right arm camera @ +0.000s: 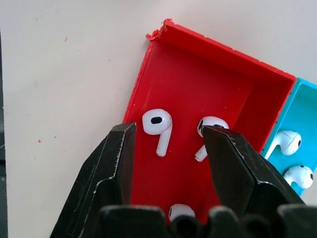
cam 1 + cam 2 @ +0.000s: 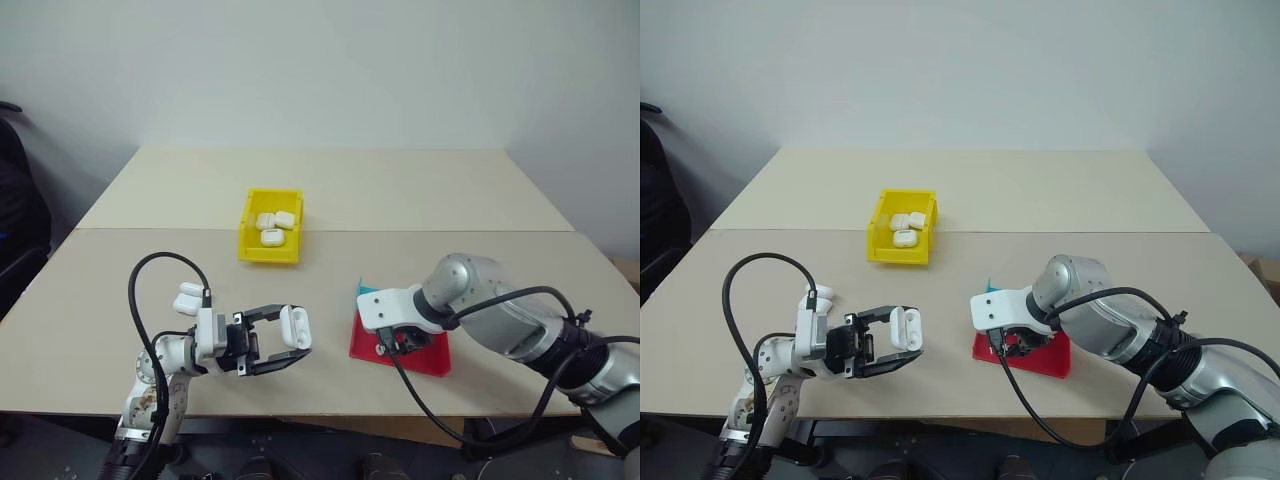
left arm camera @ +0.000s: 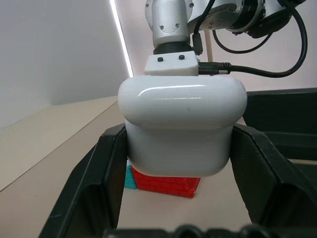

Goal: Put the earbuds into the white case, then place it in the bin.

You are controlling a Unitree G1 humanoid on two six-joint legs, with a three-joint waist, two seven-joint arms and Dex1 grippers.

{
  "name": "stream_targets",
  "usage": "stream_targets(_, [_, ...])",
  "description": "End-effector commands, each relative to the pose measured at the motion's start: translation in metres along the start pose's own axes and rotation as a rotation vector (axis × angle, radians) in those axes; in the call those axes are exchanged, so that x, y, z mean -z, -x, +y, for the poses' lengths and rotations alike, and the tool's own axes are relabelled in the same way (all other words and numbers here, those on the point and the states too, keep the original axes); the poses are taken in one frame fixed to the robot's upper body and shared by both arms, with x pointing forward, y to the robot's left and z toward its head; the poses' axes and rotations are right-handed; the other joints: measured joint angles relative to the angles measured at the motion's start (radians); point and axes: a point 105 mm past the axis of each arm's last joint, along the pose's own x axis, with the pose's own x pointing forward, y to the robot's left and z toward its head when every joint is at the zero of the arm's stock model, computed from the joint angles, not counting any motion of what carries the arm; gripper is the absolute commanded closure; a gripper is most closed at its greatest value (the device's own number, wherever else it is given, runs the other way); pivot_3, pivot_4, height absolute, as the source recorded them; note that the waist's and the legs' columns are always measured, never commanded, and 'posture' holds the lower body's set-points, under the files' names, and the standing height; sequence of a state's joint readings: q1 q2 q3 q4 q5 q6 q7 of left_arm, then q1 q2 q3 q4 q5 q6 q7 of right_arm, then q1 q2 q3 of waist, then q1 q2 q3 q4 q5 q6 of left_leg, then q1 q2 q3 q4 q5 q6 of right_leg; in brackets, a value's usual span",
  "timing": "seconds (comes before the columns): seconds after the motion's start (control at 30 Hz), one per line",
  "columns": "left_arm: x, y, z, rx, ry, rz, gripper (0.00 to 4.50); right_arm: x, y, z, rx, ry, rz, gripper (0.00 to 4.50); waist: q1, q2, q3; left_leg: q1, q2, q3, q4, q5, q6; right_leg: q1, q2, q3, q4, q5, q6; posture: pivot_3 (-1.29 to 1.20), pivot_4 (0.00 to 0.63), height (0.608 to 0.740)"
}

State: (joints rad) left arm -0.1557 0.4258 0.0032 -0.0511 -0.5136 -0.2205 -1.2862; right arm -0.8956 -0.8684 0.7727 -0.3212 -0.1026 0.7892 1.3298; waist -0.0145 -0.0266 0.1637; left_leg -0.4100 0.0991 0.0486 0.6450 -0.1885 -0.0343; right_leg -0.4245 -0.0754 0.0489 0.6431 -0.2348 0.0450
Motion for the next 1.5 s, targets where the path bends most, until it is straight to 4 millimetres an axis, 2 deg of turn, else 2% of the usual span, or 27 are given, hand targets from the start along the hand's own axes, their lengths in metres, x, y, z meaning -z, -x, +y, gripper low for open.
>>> stream_targets(0.03, [-0.006,-0.003,-0.001,0.011,-0.024,0.0,1.72,-0.003,0.002,0.0,0.002,0.027,-0.007,1.93,0.0,0.0,0.0,0.0,0.0,0.0,0.0,0.0,0.0,0.0,0.0,0.0,0.0,0.0,0.0,0.0,0.15,0.74])
stream_targets(0.7, [-0.004,-0.002,0.002,0.0,-0.029,0.035,1.72,0.0,-0.007,0.003,-0.028,0.03,-0.008,1.93,0.0,0.0,0.0,0.0,0.0,0.0,-0.001,0.0,0.0,-0.001,0.0,0.0,-0.001,0.0,0.0,0.0,0.15,0.74])
stream_targets(0.83, [-0.003,0.0,0.001,0.007,-0.024,0.053,1.72,-0.001,-0.007,0.002,-0.025,0.038,-0.009,3.19,-0.001,0.0,0.0,0.0,0.0,0.0,-0.001,0.0,0.0,-0.001,0.0,0.0,-0.001,0.0,0.0,0.0,0.15,0.74])
stream_targets(1.5, [-0.001,-0.001,0.001,0.004,-0.016,0.071,1.72,0.004,-0.008,0.0,-0.016,0.065,0.012,3.19,0.0,0.0,0.0,-0.001,0.0,0.0,-0.002,0.0,0.0,-0.001,0.0,0.0,-0.001,-0.001,0.0,0.0,0.15,0.74])
